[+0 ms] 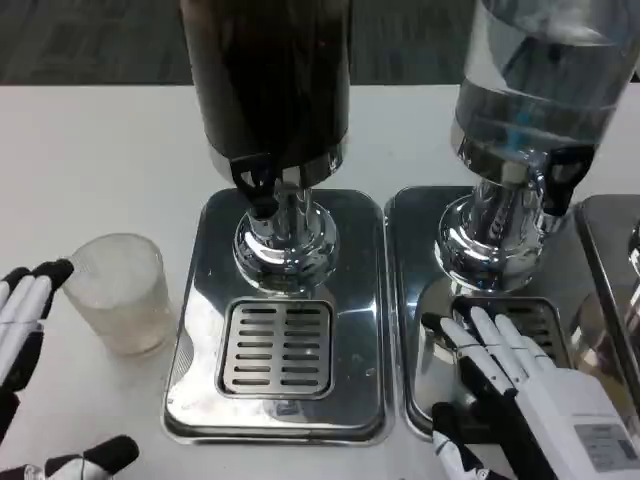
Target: Grasp the cup under the faucet to collect the drink, then remove the cup.
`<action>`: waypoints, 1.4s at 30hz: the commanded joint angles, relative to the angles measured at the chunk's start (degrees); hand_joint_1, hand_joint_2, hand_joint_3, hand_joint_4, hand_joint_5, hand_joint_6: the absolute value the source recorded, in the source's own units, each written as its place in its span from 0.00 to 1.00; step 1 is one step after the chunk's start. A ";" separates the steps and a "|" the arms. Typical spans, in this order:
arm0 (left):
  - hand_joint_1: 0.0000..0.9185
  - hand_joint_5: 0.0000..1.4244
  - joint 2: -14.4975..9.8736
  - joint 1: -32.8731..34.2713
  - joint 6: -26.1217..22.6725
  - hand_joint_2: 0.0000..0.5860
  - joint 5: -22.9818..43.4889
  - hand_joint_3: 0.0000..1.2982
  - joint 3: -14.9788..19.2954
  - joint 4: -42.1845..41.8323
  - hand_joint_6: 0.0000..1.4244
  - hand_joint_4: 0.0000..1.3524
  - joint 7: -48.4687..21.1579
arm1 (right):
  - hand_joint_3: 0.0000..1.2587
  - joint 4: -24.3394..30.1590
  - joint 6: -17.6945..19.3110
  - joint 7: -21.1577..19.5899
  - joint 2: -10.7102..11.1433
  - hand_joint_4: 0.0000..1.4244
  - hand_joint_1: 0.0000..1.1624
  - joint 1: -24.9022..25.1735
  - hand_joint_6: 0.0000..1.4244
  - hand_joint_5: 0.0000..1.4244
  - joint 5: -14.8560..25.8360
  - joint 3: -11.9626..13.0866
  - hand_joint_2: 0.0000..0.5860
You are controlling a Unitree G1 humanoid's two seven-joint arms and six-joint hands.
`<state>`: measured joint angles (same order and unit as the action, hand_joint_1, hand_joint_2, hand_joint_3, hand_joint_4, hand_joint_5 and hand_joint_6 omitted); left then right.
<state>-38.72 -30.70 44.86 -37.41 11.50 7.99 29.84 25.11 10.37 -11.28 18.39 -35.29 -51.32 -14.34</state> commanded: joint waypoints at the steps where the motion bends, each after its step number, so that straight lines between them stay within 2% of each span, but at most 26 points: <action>1: 0.00 0.00 0.18 1.26 -1.65 0.12 1.95 0.00 1.34 1.52 0.00 0.00 -2.18 | 0.09 -0.13 -0.21 0.14 -0.42 0.00 0.44 0.08 0.04 0.00 0.14 -0.23 0.99; 5: 0.00 0.00 -0.11 3.39 -3.16 0.10 4.56 0.00 1.50 3.12 0.00 0.00 -5.45 | 0.09 -0.34 -0.27 0.27 -0.56 0.00 0.44 0.21 0.04 0.00 0.20 -0.52 0.99; 16: 0.00 0.00 -0.38 14.60 -4.15 0.07 9.69 0.00 0.03 15.73 0.00 0.00 -10.88 | 0.09 -0.28 -0.40 -0.06 -0.72 0.00 0.46 0.00 0.05 0.00 0.42 -0.46 0.97; 31: 0.00 0.04 -2.32 27.01 -1.35 0.04 11.71 0.00 -3.76 33.65 0.04 0.00 -12.72 | 0.10 -0.64 -0.93 0.03 -2.45 0.00 0.46 0.32 0.06 0.00 0.25 -1.40 0.96; 42: 0.02 0.05 -3.73 32.48 -1.76 0.04 11.45 0.00 -7.44 40.85 0.06 0.00 -13.10 | 0.10 -1.33 -1.33 -0.31 -2.89 0.00 0.46 0.86 0.06 0.00 0.96 -1.79 0.96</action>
<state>-40.49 0.49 43.22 -25.37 5.22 47.22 17.04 24.47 9.33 -11.28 15.80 -34.47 -50.49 -16.02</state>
